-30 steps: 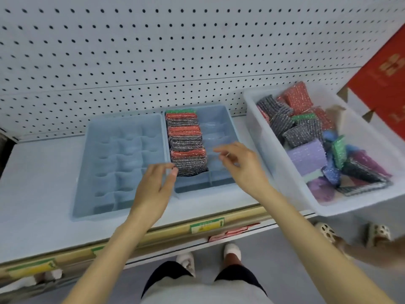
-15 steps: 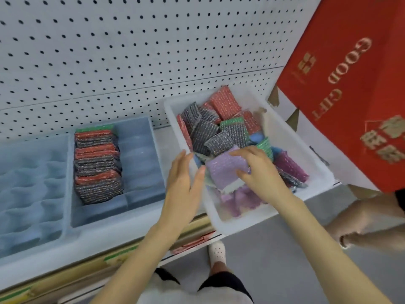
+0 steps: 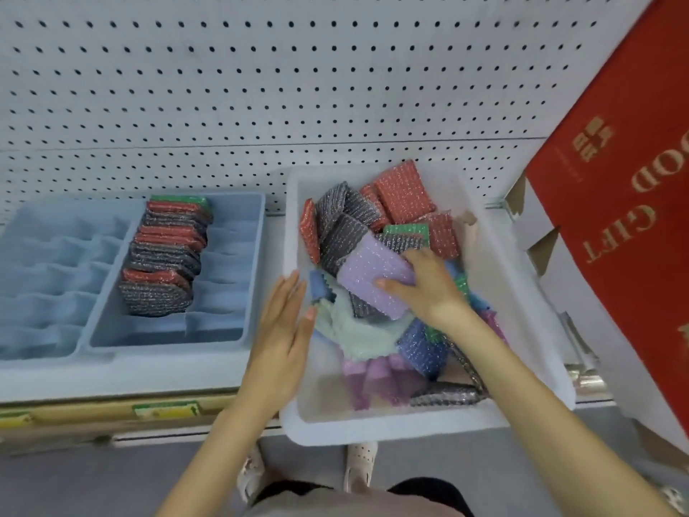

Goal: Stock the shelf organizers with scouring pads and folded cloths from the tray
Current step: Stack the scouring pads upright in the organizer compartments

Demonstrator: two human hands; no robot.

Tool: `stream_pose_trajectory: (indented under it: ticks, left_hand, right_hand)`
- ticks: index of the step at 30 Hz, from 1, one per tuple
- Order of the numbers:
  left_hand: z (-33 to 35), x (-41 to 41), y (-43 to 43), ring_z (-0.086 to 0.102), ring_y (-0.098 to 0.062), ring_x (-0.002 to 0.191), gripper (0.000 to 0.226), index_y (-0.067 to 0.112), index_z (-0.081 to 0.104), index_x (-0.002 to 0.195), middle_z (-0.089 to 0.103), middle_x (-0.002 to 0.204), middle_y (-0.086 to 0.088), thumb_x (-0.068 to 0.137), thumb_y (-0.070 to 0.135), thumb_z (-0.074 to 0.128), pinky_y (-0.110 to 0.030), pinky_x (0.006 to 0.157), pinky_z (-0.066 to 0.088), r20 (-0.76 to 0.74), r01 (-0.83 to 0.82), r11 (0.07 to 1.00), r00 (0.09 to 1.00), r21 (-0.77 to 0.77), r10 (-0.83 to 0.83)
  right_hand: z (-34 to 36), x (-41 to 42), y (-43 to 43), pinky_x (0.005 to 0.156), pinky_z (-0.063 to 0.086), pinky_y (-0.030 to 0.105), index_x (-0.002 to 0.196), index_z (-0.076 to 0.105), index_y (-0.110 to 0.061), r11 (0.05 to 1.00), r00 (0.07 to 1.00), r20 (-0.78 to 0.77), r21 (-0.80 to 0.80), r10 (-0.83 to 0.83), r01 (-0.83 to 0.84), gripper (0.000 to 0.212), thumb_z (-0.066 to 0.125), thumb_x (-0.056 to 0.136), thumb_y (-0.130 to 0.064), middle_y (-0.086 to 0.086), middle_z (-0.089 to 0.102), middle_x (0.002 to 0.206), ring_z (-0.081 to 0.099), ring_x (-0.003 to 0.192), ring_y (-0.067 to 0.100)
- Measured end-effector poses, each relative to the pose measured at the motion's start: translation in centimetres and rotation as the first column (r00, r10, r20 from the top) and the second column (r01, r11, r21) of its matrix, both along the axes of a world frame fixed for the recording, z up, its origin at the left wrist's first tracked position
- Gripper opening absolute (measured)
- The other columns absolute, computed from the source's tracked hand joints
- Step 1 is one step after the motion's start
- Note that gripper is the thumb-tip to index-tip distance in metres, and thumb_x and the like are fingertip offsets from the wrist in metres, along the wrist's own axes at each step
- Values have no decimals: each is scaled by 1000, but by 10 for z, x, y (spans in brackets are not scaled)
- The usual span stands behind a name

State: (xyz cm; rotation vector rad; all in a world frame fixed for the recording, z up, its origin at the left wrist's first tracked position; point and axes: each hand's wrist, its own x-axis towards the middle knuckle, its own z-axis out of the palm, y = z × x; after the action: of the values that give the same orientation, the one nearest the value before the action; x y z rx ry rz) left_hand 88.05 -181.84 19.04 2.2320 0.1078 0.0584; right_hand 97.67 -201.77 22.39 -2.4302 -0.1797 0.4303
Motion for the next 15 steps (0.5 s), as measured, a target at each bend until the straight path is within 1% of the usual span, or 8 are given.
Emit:
stream_pose_trajectory:
  ticks: [2,5,6,8,10,11,13,15]
  left_hand:
    - [-1,2,0,10,9,140,52,17,36,145,20,150,18,99,42,29,-1,107,1,14,-23,999,1000,-43,24]
    - [-4,2,3,10,24,131,52,19,40,142,24,149,18,96,42,32,1,105,4,0,-32,998,999,-57,33]
    - [-5,2,3,11,26,130,51,19,40,142,25,150,18,98,43,33,2,105,6,-6,-31,998,1000,-63,31]
    - [-4,1,2,13,28,127,50,21,41,142,26,150,18,97,43,33,3,103,8,-18,-32,997,999,-71,31]
    - [-3,2,2,14,25,130,50,23,41,142,25,149,20,98,45,32,1,104,9,-15,-31,999,999,-34,31]
    - [-5,2,2,16,21,132,50,24,42,141,26,150,21,98,47,31,-2,106,10,-5,-34,999,999,-15,34]
    - [-6,2,3,19,13,136,51,25,44,140,27,150,21,97,48,32,-9,109,12,-2,-46,999,999,-13,46]
    - [-7,1,3,20,16,134,49,25,45,139,28,149,22,97,47,33,-5,108,12,0,-48,998,999,-27,48]
  right_hand:
    - [-9,16,2,92,46,40,106,55,-4,984,990,-118,149,-78,95,43,68,84,-38,8,52,116,54,104,23]
    - [-28,22,18,84,51,46,100,55,-3,981,983,-178,179,-48,81,42,74,79,-34,14,60,108,61,94,28]
    - [-34,22,24,80,52,43,102,52,-3,978,984,-172,194,-44,78,43,75,78,-31,12,59,106,61,91,25]
    - [-37,19,31,68,47,28,108,45,-6,965,980,-197,249,-37,87,48,78,76,-20,1,56,98,56,84,12]
    - [-40,21,31,67,42,22,113,43,-11,939,969,-243,321,-43,122,56,81,72,-14,-6,53,97,52,84,7]
    - [-42,22,30,73,45,24,114,45,-12,941,964,-266,320,-19,107,58,82,70,-16,-5,55,102,54,90,10]
    - [-45,22,28,85,48,32,115,55,-7,972,947,-307,235,93,-19,58,84,68,-27,0,59,109,57,97,17]
    - [-47,17,31,75,47,33,96,61,-3,980,921,-348,150,178,-132,49,82,68,-38,5,59,90,57,80,18]
